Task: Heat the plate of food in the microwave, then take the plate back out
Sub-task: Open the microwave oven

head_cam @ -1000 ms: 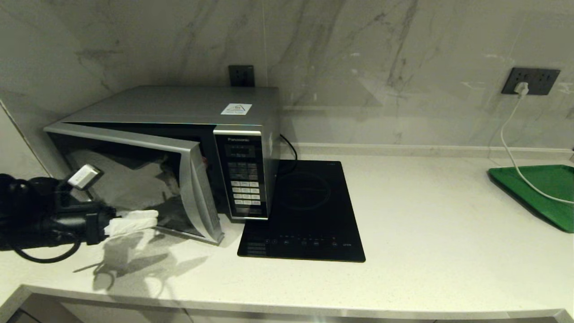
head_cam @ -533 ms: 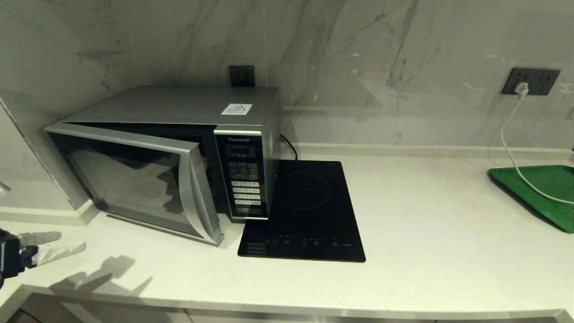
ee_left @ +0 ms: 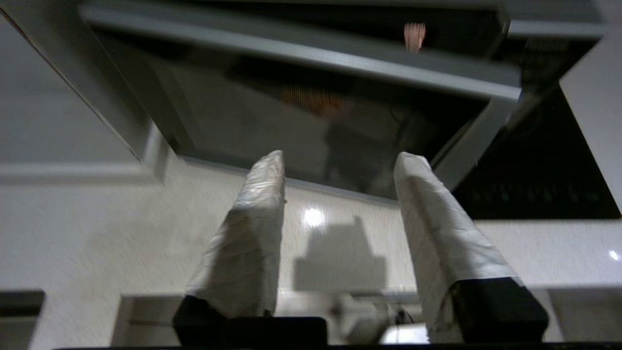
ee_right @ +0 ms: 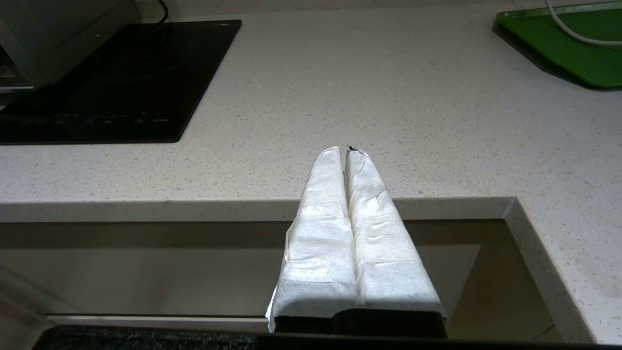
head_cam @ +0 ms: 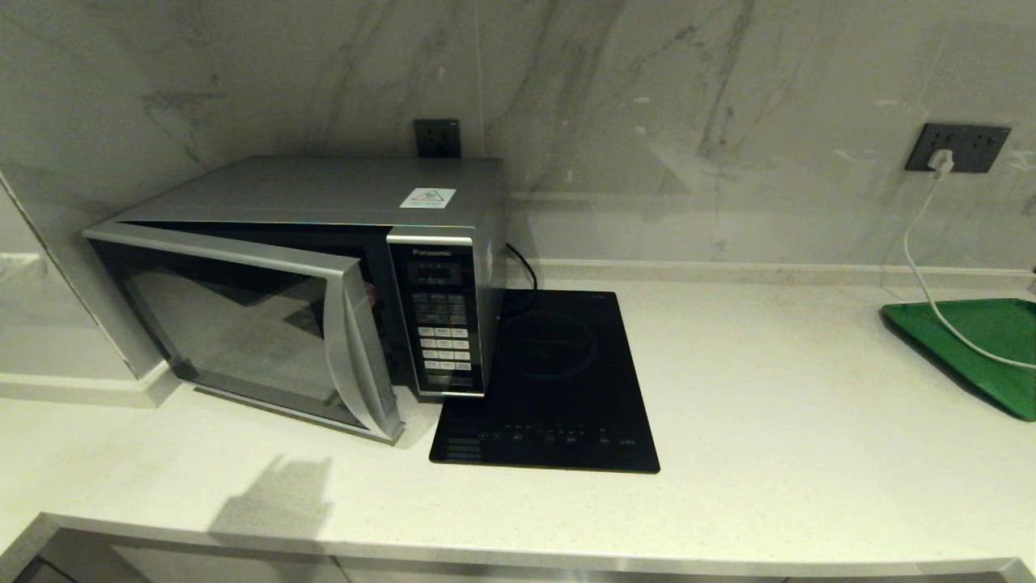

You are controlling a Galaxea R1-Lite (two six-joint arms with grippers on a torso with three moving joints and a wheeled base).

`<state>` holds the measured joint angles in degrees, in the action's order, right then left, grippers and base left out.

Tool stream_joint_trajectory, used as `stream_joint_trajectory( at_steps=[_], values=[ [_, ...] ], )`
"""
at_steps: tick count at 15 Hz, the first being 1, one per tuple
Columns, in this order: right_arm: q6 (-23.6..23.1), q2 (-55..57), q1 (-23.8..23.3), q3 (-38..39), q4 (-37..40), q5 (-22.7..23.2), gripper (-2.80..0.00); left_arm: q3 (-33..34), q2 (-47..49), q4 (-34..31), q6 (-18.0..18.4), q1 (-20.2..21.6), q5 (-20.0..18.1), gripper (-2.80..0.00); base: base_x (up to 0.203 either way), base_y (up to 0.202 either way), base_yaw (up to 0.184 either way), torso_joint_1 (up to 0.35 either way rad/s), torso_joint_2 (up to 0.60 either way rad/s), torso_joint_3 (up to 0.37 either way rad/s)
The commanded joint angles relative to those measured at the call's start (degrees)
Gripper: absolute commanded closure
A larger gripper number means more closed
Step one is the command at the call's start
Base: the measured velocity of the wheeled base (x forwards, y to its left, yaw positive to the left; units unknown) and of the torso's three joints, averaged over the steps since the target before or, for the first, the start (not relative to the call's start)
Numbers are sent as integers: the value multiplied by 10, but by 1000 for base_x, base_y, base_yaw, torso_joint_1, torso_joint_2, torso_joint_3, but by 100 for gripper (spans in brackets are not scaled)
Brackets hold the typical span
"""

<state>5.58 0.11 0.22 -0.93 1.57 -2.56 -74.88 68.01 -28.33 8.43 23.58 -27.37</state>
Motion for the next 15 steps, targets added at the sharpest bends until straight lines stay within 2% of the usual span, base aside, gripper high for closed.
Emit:
stream_joint_trajectory(
  at_steps=[1,2,3,4,7,9,11,14,15],
  values=[
    [0,0,0,0,0,0,0,-59,11,38,-31,-118,157,0,0,0,0,0,0,0],
    [0,0,0,0,0,0,0,-85,37,57,-40,-162,219,0,0,0,0,0,0,0],
    [0,0,0,0,0,0,0,-126,72,62,-50,-191,261,0,0,0,0,0,0,0],
    [0,0,0,0,0,0,0,-165,104,44,-59,-206,280,0,0,0,0,0,0,0],
    [0,0,0,0,0,0,0,-234,168,-43,-115,-259,302,0,0,0,0,0,0,0],
    [0,0,0,0,0,0,0,-244,189,-90,-125,-291,309,0,0,0,0,0,0,0],
    [0,0,0,0,0,0,0,-267,224,-115,-135,-327,328,0,0,0,0,0,0,0],
    [0,0,0,0,0,0,0,-325,289,-129,-161,-371,385,0,0,0,0,0,0,0],
    [0,0,0,0,0,0,0,-350,302,-143,-171,-384,393,0,0,0,0,0,0,0]
  ],
)
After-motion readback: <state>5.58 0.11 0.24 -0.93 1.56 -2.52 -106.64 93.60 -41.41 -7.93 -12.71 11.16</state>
